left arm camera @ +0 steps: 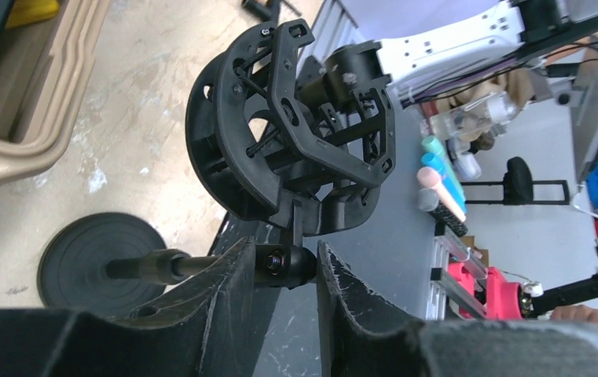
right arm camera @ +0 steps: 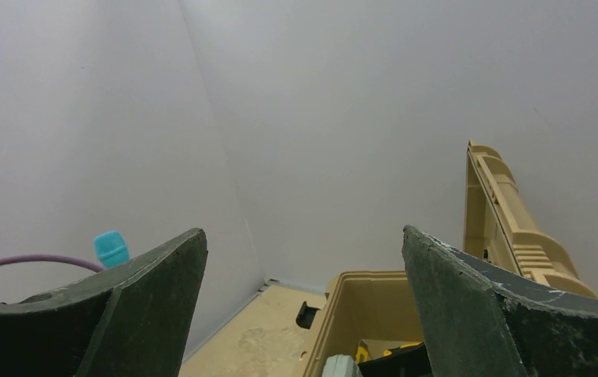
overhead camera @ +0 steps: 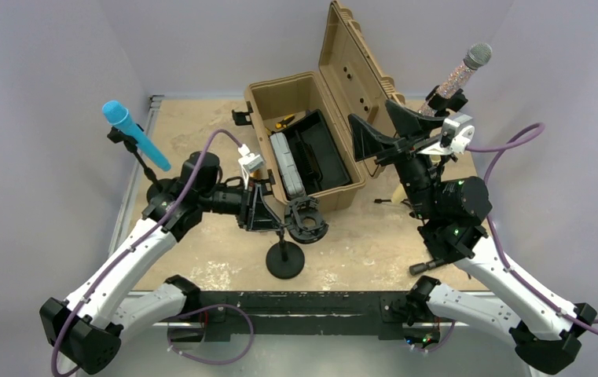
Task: Remove the microphone from the stand
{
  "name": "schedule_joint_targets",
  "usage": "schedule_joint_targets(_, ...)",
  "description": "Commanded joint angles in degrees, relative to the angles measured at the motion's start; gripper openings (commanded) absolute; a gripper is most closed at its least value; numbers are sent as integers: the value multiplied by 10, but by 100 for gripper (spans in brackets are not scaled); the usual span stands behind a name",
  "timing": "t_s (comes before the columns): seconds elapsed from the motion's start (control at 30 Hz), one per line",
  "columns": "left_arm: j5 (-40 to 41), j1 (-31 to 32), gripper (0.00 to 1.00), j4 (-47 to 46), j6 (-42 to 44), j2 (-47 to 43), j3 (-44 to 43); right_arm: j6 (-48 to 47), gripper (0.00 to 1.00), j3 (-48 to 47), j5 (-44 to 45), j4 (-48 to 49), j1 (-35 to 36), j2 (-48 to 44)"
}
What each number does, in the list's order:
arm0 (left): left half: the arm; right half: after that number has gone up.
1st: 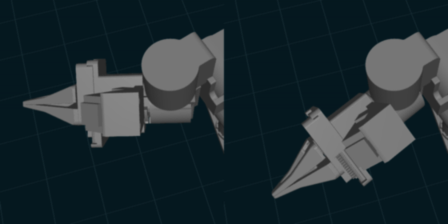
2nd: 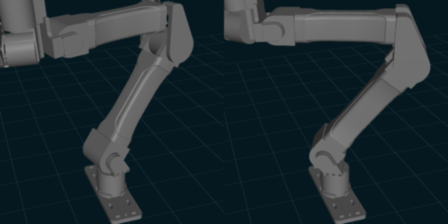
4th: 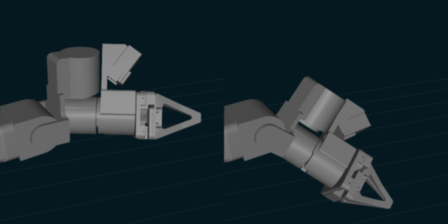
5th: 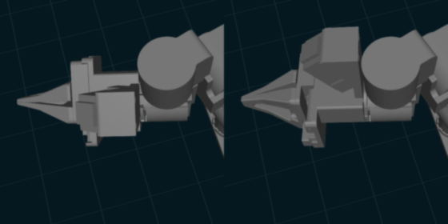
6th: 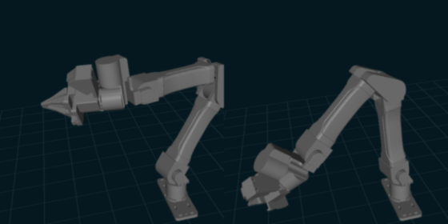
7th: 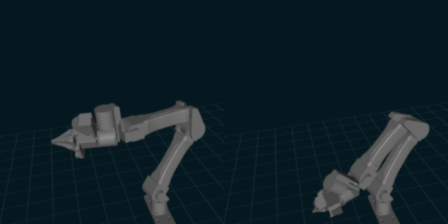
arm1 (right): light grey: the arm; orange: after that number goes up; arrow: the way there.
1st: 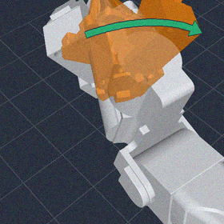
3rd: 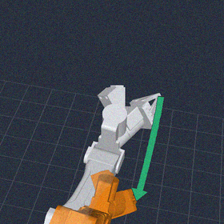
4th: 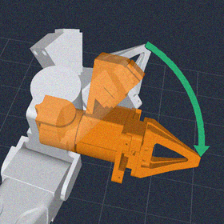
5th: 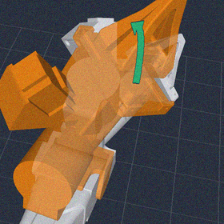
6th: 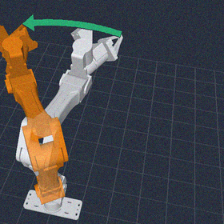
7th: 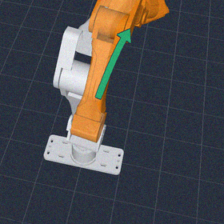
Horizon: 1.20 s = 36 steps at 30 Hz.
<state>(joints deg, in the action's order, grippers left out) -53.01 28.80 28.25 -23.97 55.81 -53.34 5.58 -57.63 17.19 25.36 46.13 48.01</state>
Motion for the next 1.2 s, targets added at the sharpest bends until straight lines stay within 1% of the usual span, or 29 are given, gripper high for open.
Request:
schedule_joint_targets(0.0, 78, 22, 24, 94, 53, 17, 44, 6, 93, -1, -2, 24, 1, 1)
schedule_joint_targets(0.13, 104, 37, 24, 89, 50, 20, 55, 8, 92, 0, -4, 24, 1, 3)
schedule_joint_targets(0.37, 147, 50, 23, 48, 23, 52, 90, 11, 92, 2, -6, 23, 1, 0)
schedule_joint_targets(0.67, 172, 57, 23, 68, 28, 46, 63, 13, 92, 5, -6, 22, 1, -6)
schedule_joint_targets(0.7, 174, 57, 25, 73, 29, 44, 55, 13, 92, 5, -6, 22, 2, -5)
schedule_joint_targets(0.73, 178, 57, 29, 81, 30, 40, 47, 13, 92, 5, -6, 22, 1, -5)
schedule_joint_targets(0.83, 188, 57, 54, 93, 34, 16, 17, 13, 92, 5, -6, 23, 1, -5)
schedule_joint_targets(0.87, 192, 57, 61, 96, 37, 7, 7, 13, 92, 5, -6, 23, 1, -5)
schedule_joint_targets(0.9, 197, 57, 65, 98, 39, 0, -1, 13, 92, 5, -6, 23, 1, -5)
schedule_joint_targets(1.03, 210, 64, 74, 117, 60, -8, -28, 13, 92, 8, -8, 28, 1, -3)
schedule_joint_targets(1.1, 236, 86, 77, 129, 75, -5, -37, 13, 92, 9, -9, 30, 1, -1)
schedule_joint_targets(1.17, 285, 128, 78, 131, 85, -7, -42, 14, 92, 10, -10, 33, 1, 1)
